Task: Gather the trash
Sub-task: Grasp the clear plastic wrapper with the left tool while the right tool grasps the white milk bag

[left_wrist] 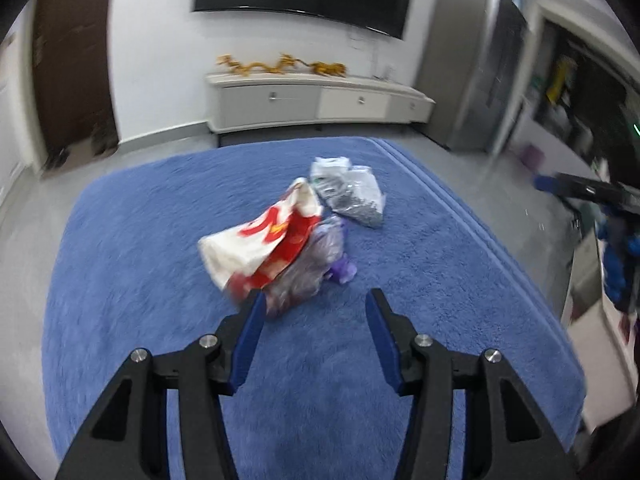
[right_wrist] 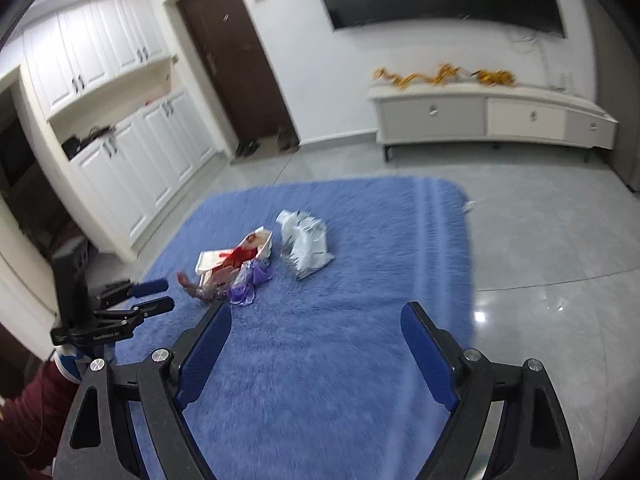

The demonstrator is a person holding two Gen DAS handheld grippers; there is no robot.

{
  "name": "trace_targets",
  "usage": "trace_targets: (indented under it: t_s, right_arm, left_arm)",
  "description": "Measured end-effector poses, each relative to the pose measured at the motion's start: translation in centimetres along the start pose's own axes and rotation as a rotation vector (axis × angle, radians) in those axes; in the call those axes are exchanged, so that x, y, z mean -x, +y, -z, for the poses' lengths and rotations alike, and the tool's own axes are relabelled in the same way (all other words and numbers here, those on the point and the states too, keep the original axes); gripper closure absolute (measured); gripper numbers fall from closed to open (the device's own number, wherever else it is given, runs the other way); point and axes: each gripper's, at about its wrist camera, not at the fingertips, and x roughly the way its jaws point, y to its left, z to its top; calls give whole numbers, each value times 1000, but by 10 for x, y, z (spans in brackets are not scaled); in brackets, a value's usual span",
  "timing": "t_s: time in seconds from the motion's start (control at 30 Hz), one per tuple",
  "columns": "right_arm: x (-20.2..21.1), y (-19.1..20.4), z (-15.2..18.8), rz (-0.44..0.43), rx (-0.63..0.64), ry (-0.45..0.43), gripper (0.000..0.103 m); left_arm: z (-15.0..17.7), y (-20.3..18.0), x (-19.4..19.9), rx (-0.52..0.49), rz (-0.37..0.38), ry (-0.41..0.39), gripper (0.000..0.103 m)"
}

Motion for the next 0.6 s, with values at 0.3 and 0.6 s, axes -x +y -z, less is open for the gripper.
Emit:
trace_targets:
  t_s: [0.3,0.6]
  right_arm:
    - [-119,5,-34,-34,41,87,17]
    - [-198,13,-43,13,65,139,50]
  left_arm:
    - [2,10,-61,-102,-40,134,61]
    - [7,9,-72,-96,-53,136,85]
